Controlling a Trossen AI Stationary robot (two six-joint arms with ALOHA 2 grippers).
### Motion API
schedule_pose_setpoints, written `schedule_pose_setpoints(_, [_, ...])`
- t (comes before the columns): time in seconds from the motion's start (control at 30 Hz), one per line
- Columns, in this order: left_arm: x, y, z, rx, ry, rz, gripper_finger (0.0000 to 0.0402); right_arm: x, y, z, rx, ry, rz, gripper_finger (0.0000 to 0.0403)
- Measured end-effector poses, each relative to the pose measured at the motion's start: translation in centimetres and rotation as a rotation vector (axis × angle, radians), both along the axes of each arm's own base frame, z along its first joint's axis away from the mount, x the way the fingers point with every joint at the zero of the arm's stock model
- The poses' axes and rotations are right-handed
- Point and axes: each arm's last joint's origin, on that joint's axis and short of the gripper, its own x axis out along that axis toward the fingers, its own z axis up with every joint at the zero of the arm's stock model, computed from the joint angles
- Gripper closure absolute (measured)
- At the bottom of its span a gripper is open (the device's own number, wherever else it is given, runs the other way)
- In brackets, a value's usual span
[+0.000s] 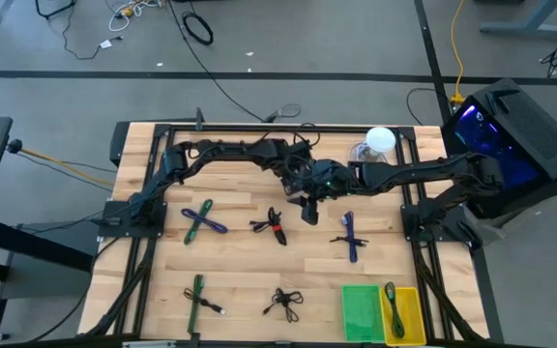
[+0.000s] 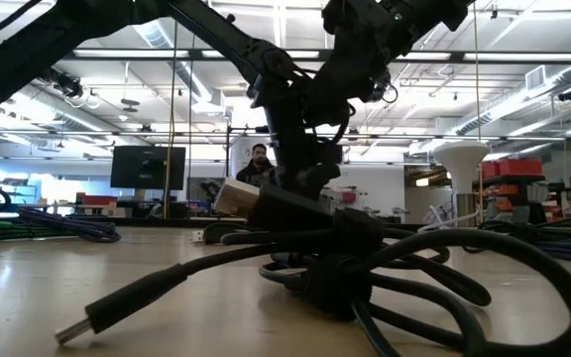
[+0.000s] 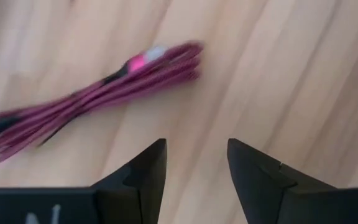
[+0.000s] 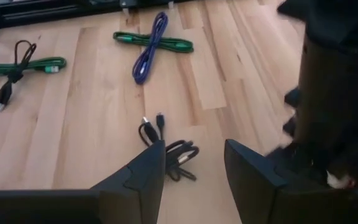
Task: Pick & Place USB Port
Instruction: Put the red and black charger cable into the yellow basket
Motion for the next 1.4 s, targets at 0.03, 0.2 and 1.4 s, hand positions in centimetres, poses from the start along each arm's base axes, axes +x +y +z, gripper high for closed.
schedule_pose_setpoints(0.03, [-0.2, 0.0, 0.4, 0.014, 0.036, -0.006, 0.0225, -0.1, 0.1, 0.1, -0.001, 0.000, 0.001, 0.0234])
schedule_pose_setpoints(0.2, [-2.1, 0.0, 1.8, 0.106, 0.259, 0.010, 0.0225, -0.8, 0.6, 1.3, -0.009, -0.033, 0.007, 0.0234])
schedule_pose_setpoints(1.4, [-23.4, -13.2, 4.2, -0.042, -0.578, -0.332, 0.0225, -1.1, -8.3, -10.7, -0.052, 0.098, -0.456, 0.0234])
